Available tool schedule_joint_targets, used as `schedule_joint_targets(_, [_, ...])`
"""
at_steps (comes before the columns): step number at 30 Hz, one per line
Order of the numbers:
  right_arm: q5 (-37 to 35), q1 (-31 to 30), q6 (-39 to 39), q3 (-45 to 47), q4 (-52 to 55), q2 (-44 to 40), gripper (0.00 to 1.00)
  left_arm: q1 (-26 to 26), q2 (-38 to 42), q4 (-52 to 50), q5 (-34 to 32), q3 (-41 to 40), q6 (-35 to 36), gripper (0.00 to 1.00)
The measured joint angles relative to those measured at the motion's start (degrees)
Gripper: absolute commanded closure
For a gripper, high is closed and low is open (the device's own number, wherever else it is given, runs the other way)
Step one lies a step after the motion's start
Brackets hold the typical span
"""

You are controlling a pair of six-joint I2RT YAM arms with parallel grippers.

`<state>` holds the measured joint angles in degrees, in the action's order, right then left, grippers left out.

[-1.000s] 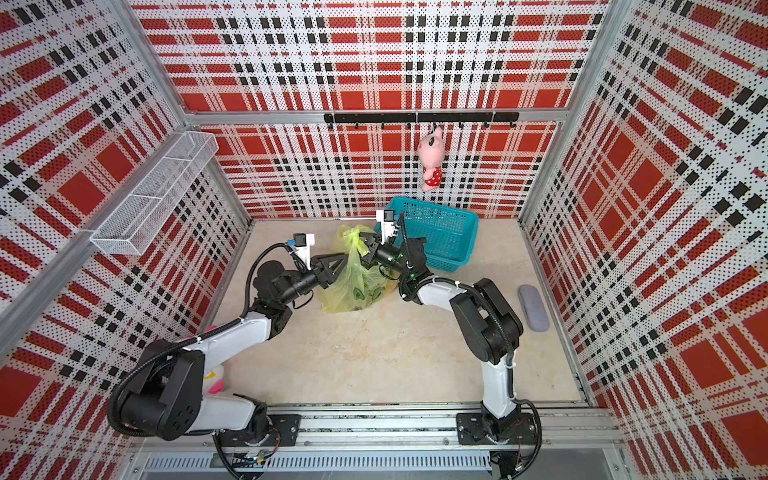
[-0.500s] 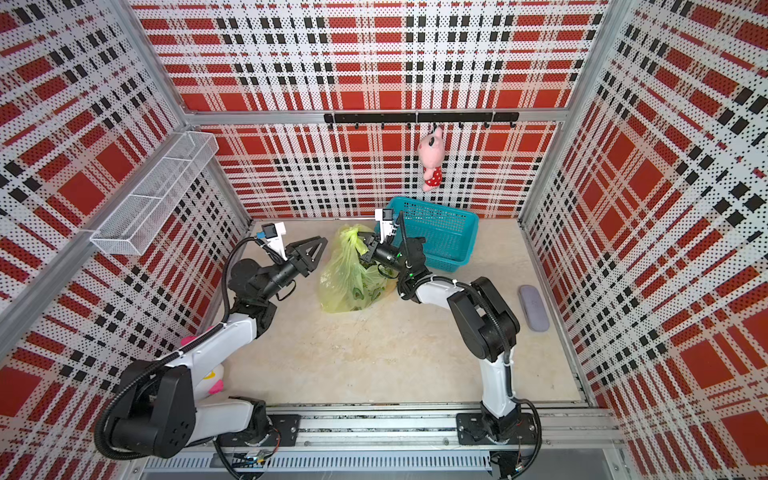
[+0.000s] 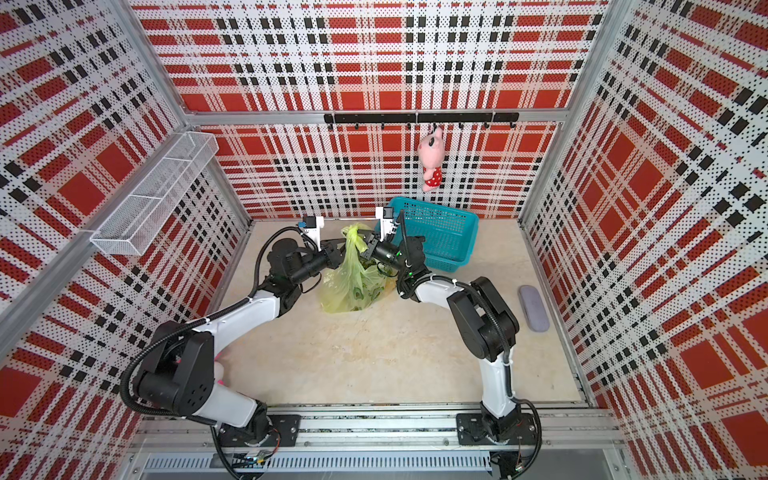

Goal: Place the pineapple into a plastic bag & tie a knot
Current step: Cross the plastic bag at the center of the board.

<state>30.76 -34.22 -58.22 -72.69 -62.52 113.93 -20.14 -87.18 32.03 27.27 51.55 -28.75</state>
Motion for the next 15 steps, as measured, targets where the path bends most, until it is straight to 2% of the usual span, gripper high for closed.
schedule_joint_targets(4, [-0.02,0.24,-0.11,0.00,0.02,0.00,1.00,-1.79,0.00,0.96,0.70,-2.19,0.98,0.76])
schedule_joint_targets(7, [0.15,0.26,-0.61,0.00,0.04,0.00,1.00,-1.46,0.15,6.25,1.81,-5.35,-1.05,0.75])
schedule_joint_targets(15, [0.48,0.26,-2.34,0.00,-0.50,0.00,1.00,5.09,3.89,21.14,4.48,-14.40,-13.05,0.54])
